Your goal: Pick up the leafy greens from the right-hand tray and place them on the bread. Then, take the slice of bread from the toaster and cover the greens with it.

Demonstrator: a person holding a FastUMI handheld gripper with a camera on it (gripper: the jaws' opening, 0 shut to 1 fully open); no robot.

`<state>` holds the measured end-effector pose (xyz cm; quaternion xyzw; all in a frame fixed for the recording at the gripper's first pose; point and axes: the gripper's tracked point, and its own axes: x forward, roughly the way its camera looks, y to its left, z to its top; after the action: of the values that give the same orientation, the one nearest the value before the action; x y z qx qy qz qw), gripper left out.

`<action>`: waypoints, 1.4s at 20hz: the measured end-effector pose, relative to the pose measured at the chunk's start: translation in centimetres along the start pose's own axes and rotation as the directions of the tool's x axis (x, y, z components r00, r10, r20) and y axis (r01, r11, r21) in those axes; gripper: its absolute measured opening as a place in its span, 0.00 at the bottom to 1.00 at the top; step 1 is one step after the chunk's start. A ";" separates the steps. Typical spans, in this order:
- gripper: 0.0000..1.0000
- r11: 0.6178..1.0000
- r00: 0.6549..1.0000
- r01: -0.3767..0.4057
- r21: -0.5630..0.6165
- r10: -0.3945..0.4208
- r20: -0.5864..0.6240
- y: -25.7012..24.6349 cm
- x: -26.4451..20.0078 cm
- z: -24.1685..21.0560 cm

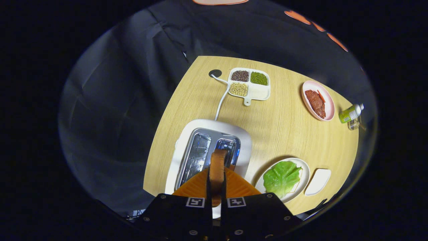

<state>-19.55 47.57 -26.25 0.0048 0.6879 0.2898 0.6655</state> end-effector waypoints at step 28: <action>0.09 0.931 0.930 -0.321 0.174 0.276 0.243 -17.0 -5.4 -4.6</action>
<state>-16.71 29.53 -28.46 0.2117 0.6300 0.3111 0.6793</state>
